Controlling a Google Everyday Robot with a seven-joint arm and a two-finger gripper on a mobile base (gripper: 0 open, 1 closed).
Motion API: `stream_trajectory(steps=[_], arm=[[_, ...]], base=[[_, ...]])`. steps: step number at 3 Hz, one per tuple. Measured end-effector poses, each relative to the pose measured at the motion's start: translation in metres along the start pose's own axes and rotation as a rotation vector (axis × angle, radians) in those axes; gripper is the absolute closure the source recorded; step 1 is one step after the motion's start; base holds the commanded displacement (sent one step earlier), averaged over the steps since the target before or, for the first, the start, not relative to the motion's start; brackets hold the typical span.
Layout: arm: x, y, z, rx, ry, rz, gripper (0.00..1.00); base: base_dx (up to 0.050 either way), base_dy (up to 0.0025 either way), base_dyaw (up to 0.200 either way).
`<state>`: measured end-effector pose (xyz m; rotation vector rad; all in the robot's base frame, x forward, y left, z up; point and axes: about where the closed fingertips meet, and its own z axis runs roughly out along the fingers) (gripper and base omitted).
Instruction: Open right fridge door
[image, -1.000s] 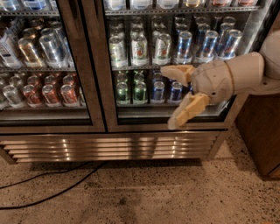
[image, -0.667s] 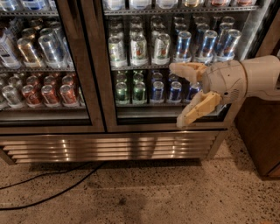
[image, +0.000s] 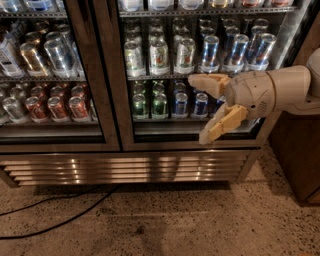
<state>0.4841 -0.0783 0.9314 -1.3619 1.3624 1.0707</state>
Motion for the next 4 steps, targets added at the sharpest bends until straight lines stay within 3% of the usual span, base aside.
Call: stream_trajectory(steps=[1,2,3,4], arm=[[-0.04,0.007,0.001,-0.001,-0.042,-0.061,0.0],[-0.085,0.018,0.002,0.015,-0.043,-0.136,0.0],[-0.085,0.018,0.002,0.014,-0.042,-0.136,0.0],[-0.083,0.011,0.001,0.003,-0.085,-0.065,0.0]], base=[[0.0,0.0,0.0],[0.0,0.0,0.0],[0.0,0.0,0.0],[0.0,0.0,0.0]])
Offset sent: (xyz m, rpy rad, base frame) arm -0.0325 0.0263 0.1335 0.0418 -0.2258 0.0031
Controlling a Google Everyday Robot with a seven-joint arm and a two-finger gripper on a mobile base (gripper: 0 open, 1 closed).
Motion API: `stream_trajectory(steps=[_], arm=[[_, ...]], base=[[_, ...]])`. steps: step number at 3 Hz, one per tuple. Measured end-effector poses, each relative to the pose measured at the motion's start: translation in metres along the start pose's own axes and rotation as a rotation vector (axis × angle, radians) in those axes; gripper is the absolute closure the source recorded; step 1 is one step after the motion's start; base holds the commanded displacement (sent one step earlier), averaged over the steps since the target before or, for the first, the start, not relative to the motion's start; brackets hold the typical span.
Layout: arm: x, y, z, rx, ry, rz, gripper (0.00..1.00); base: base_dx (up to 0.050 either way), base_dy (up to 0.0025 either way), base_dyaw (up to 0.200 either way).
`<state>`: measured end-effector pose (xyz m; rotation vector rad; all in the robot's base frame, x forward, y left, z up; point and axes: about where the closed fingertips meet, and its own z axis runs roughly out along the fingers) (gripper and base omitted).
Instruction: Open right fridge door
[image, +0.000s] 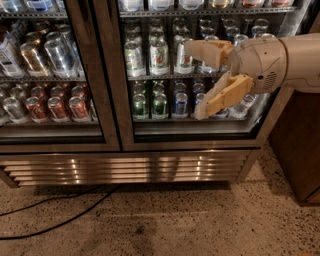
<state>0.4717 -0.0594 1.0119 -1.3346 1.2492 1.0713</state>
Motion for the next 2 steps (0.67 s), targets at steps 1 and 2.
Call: stream_trajectory(steps=[1,2], arm=[[0.0018,-0.008,-0.0015,-0.004,-0.045,0.054,0.0],[0.001,-0.0096,0.0008,-0.01,-0.042,0.058,0.0]], base=[[0.0,0.0,0.0],[0.0,0.0,0.0]])
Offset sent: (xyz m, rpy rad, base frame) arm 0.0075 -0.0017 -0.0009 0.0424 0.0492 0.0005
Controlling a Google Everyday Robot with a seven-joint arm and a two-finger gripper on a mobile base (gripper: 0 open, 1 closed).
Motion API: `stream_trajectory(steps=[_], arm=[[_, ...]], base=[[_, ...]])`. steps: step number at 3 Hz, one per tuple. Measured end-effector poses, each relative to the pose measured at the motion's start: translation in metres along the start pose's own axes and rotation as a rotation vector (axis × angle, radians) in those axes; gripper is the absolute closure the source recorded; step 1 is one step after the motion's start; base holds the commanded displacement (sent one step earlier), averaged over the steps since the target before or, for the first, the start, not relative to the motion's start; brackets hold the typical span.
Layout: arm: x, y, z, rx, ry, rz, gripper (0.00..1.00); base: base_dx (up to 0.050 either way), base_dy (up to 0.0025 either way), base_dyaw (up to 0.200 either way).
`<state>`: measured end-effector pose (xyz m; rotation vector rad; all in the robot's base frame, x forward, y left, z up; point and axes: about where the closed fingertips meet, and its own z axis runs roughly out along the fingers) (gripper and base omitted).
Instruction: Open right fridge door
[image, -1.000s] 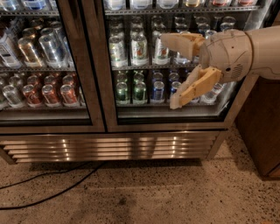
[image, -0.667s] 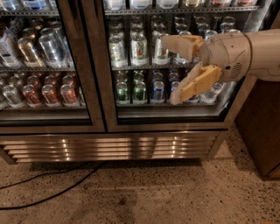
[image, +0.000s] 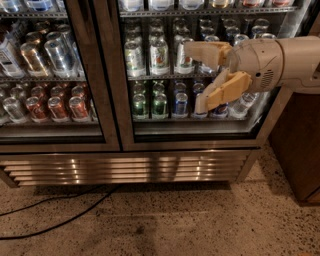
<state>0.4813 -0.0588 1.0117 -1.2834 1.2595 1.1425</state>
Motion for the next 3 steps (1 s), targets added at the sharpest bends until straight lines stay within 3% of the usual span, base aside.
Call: stream_trajectory(steps=[2,3], arm=[[-0.025,0.003,0.055,-0.06,0.04,-0.051,0.0],[-0.025,0.004,0.056,-0.062,0.04,-0.051,0.0]], base=[[0.0,0.0,0.0],[0.0,0.0,0.0]])
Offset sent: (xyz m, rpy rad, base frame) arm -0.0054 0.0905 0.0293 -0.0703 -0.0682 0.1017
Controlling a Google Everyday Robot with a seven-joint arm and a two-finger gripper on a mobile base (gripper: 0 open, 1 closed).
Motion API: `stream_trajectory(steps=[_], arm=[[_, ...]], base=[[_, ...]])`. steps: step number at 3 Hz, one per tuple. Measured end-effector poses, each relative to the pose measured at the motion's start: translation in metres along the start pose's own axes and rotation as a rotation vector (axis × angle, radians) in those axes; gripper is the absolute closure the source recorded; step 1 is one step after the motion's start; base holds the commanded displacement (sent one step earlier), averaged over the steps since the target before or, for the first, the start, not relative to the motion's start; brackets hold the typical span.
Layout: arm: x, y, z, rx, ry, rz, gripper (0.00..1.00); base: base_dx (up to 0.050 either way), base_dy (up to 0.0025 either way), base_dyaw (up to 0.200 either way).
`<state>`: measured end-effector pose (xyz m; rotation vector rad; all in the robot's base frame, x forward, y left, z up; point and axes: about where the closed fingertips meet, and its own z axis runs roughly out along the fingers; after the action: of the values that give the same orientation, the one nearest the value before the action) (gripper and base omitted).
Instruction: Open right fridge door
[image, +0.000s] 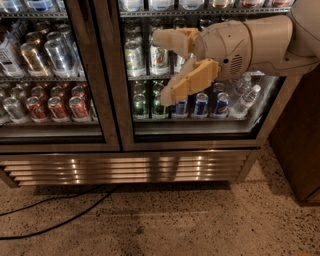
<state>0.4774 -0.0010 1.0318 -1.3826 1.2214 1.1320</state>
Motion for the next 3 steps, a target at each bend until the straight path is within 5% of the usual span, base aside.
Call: stream_trajectory(steps=[3], arm=[[-0.0108,0.0037,0.0026,0.053,-0.132,-0.071,0.0]], base=[[0.0,0.0,0.0]])
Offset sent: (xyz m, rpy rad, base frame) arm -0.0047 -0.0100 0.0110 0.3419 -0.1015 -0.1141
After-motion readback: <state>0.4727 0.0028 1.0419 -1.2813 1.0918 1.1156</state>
